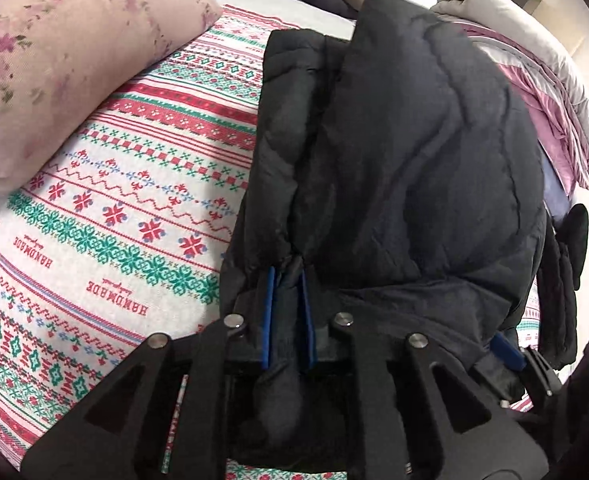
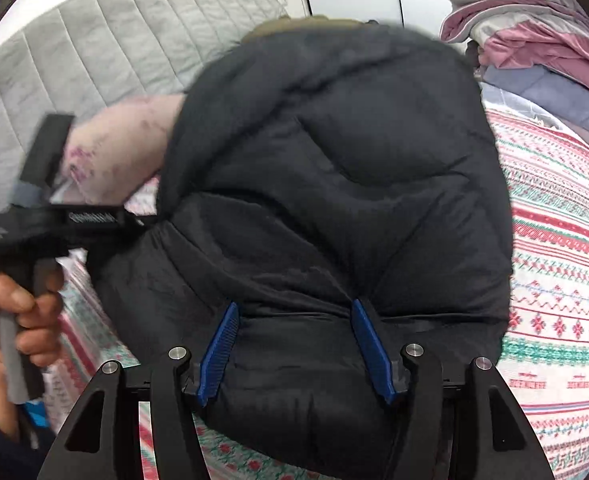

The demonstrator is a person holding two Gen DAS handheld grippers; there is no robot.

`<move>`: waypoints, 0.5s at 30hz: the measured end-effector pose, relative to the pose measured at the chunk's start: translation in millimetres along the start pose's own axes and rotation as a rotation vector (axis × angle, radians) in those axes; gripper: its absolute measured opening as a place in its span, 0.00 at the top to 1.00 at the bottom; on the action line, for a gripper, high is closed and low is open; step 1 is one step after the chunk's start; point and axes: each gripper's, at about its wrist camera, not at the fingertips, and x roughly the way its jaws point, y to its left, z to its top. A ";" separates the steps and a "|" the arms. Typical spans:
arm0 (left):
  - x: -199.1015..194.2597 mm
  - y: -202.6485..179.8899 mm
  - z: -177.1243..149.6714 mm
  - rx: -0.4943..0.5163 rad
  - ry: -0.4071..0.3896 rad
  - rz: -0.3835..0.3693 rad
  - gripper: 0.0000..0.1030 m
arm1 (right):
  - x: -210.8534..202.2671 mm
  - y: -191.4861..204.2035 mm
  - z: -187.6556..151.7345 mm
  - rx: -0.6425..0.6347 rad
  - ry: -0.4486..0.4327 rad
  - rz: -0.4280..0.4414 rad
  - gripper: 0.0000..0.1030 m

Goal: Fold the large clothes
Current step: 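Grasp the black jacket's folded edge with the left gripper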

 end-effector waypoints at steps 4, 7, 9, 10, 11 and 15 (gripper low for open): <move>0.1 1.0 0.9 -0.004 0.004 0.014 0.78 | 14.3 2.4 -1.7 -0.009 0.012 -0.026 0.41; -0.8 0.5 1.8 0.001 0.000 0.040 0.69 | 17.8 1.0 -2.8 0.000 0.012 -0.023 0.41; -8.4 3.2 4.6 -0.019 -0.007 0.033 0.68 | 20.2 -1.8 -2.7 0.005 0.015 -0.028 0.41; -17.6 6.3 7.6 -0.044 -0.021 0.015 0.68 | 20.9 -1.4 -2.0 0.005 0.016 -0.034 0.41; -27.7 9.5 10.1 -0.060 -0.054 -0.013 0.69 | 21.6 -1.0 -1.6 0.002 0.017 -0.040 0.41; -79.7 14.1 12.0 -0.074 -0.275 -0.140 0.68 | 24.6 -0.5 0.4 -0.002 0.023 -0.047 0.41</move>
